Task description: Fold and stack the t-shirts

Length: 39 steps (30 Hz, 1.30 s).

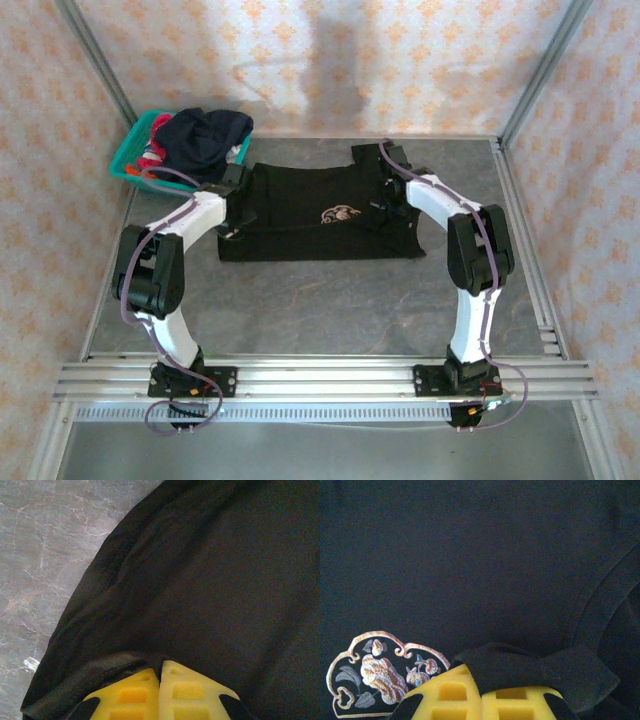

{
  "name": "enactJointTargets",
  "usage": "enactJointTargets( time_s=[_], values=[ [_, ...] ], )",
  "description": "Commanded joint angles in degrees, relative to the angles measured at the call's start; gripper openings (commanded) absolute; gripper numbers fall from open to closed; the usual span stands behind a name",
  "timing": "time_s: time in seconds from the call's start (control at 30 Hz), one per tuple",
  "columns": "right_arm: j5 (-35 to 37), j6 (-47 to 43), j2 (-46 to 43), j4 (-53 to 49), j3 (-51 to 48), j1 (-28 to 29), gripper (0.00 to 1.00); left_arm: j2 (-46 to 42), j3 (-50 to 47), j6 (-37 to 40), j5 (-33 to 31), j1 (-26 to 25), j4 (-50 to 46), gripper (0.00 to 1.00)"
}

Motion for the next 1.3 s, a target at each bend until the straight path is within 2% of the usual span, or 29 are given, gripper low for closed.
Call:
enactJointTargets(
  time_s=[0.0, 0.87, 0.9, 0.93, 1.0, 1.03, 1.1, 1.13, 1.27],
  values=[
    [0.2, -0.3, 1.7, 0.8, 1.8, -0.3, 0.00, 1.8, 1.4, 0.5, -2.0, 0.7, -1.0, 0.00],
    [0.2, -0.4, 6.7, 0.5, 6.3, -1.3, 0.00, 4.5, 2.4, 1.0, -1.8, 0.9, -0.6, 0.00],
    [0.1, -0.4, 6.9, 0.4, 6.3, -1.3, 0.03, 4.8, 2.5, 0.9, -1.9, 0.9, -0.6, 0.00],
    [-0.1, -0.4, 7.2, 0.4, 6.4, -1.3, 0.11, 5.1, 2.6, 0.8, -1.8, 0.9, -0.6, 0.00],
    [-1.0, -0.5, 6.9, 0.6, 6.2, -1.4, 0.34, 5.4, 2.7, 0.5, -1.3, 1.0, -0.4, 0.00],
    [-1.4, -0.7, 6.3, 0.9, 5.9, -1.4, 0.44, 5.4, 2.6, 0.4, -0.9, 0.9, -0.1, 0.05],
    [-1.7, -1.0, 4.6, 1.6, 5.0, -1.4, 0.56, 4.7, 1.9, 0.0, -0.1, 1.0, 1.0, 0.16],
    [-1.8, -1.2, 3.2, 1.8, 4.5, -1.4, 0.60, 4.0, 1.5, 0.0, 0.3, 1.0, 1.5, 0.25],
    [-1.6, -1.6, -2.2, 3.4, 0.9, -1.4, 0.66, 1.1, 1.2, 0.2, 0.8, 1.0, 1.3, 0.62]
  ],
)
